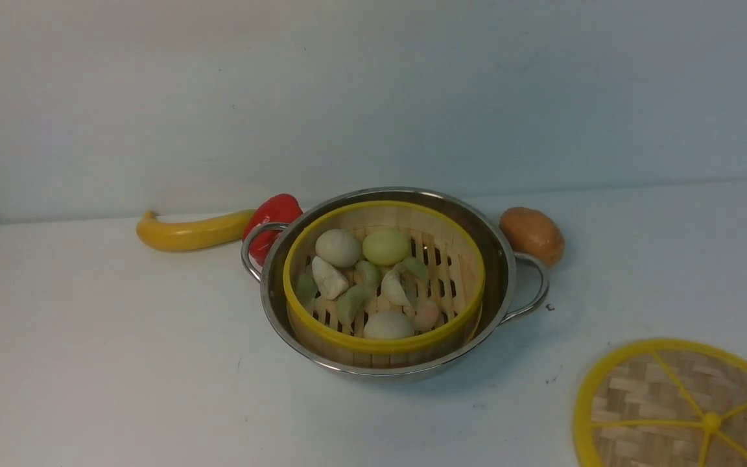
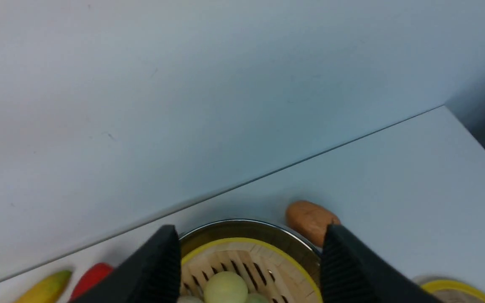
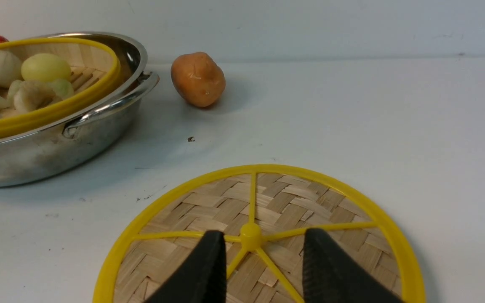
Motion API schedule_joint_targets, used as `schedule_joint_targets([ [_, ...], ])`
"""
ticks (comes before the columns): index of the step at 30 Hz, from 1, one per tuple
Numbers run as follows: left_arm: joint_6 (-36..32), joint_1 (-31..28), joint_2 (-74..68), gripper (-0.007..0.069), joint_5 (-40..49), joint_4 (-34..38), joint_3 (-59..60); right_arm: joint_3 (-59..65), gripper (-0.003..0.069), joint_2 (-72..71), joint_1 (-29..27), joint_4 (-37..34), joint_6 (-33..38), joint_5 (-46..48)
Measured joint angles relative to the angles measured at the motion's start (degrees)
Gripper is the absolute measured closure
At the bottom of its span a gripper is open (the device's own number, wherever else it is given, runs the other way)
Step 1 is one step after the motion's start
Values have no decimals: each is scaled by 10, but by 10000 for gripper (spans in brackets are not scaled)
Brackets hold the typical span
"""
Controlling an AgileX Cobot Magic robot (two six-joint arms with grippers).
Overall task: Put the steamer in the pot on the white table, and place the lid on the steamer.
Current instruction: 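Move the gripper down to the bamboo steamer lid and grasp its center knob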
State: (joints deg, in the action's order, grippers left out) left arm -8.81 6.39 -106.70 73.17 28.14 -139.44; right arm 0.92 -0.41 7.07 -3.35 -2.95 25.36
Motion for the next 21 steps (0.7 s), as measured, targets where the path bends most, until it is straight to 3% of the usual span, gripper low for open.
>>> schedule_joint_targets([
  [12,14,-2,65,204,1,-32,43,0,418,0,0,0,0,0],
  [16,9,-2,205,204,-1,-70,156,0,418,0,0,0,0,0],
  [21,-38,-2,473,204,-92,-138,475,0,418,0,0,0,0,0],
])
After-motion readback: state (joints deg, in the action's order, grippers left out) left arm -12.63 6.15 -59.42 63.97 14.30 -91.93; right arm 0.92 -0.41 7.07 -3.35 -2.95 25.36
